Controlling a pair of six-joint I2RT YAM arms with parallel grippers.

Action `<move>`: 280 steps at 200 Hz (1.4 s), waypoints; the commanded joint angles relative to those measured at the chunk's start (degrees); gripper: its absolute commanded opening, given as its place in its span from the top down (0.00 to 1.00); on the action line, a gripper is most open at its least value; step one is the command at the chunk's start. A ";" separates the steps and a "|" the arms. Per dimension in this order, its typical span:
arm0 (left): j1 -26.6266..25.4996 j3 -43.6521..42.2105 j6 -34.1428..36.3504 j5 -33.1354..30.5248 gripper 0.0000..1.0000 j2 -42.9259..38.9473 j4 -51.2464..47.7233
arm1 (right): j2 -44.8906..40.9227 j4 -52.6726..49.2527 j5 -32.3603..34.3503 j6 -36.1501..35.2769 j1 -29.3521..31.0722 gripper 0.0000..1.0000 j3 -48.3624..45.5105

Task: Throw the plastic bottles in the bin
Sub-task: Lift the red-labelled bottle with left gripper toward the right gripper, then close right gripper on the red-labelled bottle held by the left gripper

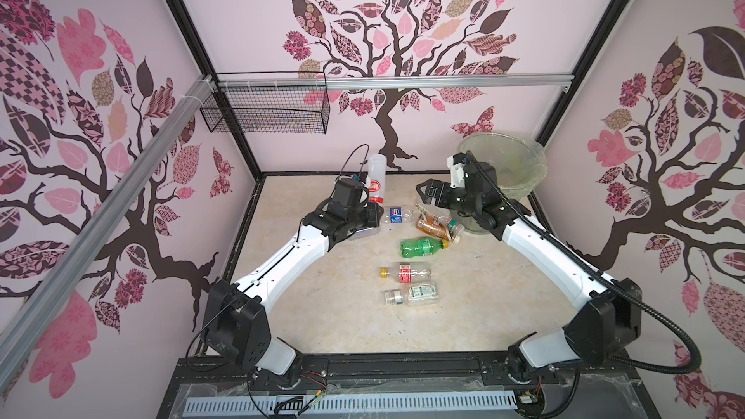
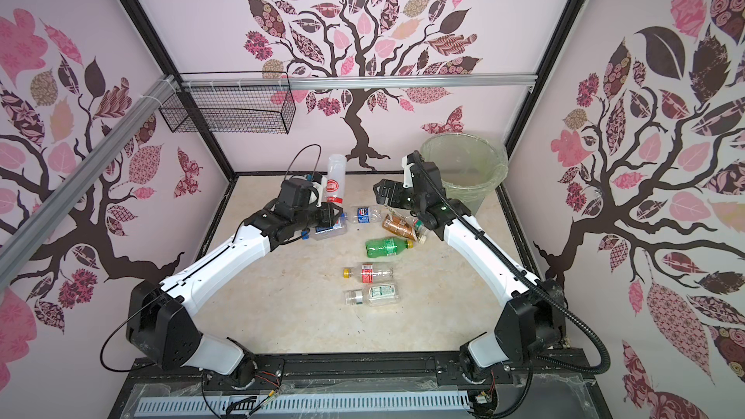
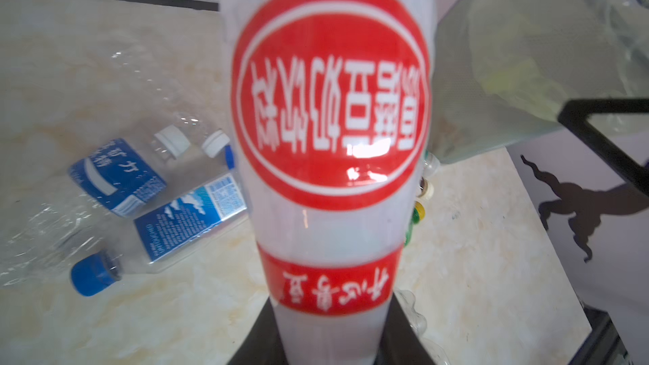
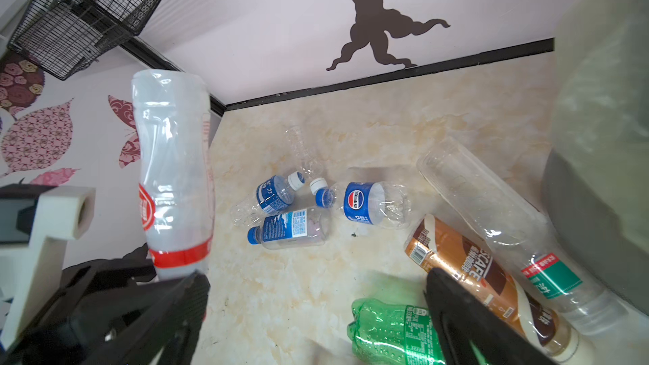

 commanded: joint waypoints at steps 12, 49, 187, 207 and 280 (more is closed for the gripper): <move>-4.05 -1.95 2.83 1.54 0.74 -2.99 3.14 | -0.26 3.18 -5.41 3.79 -0.22 0.01 4.12; -5.93 -2.34 1.96 2.89 0.74 -3.46 4.03 | 1.79 6.10 -8.09 5.66 -0.28 0.01 6.00; -8.25 -5.11 0.68 5.78 0.74 -5.43 6.77 | 9.96 10.97 -13.76 11.76 1.19 0.17 9.45; -8.23 -4.99 0.68 5.76 0.74 -5.36 6.57 | 10.98 10.66 -13.78 12.61 1.47 0.24 10.37; -8.27 -4.75 0.62 4.62 0.64 -5.69 6.27 | 9.77 7.19 -10.93 10.58 1.44 0.51 10.78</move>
